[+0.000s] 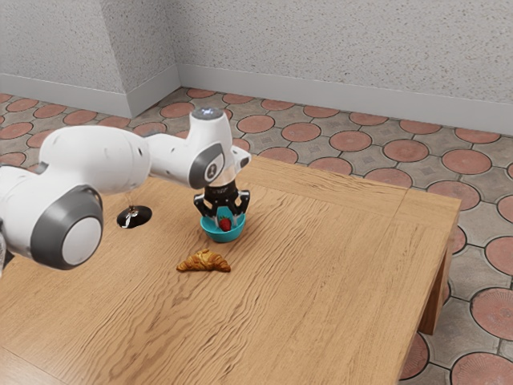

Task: Take strawberry from the bowl

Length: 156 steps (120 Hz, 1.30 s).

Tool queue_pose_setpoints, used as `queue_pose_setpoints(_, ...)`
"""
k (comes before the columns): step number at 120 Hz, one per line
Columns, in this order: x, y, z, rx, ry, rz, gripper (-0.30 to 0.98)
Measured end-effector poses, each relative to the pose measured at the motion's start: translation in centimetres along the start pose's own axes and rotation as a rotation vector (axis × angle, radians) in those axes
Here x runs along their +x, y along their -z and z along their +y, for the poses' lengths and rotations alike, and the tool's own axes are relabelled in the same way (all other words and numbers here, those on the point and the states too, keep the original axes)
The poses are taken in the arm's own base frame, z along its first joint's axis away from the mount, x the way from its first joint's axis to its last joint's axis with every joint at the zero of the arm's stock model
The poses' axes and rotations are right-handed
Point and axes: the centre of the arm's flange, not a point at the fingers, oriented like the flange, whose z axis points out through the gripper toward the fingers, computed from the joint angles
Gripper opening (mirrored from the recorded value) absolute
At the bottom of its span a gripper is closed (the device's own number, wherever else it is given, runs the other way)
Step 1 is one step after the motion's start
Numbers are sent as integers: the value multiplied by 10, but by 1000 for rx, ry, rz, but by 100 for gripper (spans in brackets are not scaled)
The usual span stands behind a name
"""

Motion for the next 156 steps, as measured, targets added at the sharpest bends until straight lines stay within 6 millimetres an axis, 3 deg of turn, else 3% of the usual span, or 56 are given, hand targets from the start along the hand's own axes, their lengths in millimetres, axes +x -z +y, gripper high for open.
queue_pose_setpoints(92, 1, -7, -2, 8, 4, -4, 14)
queue_pose_setpoints(118, 1, 3, 2, 1, 4, 8, 10)
queue_pose_setpoints(132, 2, 31, 7, -21, 1, 36, 8)
queue_pose_setpoints(144, -3, 67, 16, -45, -10, 65, 6)
queue_pose_setpoints(156, -22, 94, 41, -61, -50, 79, 5)
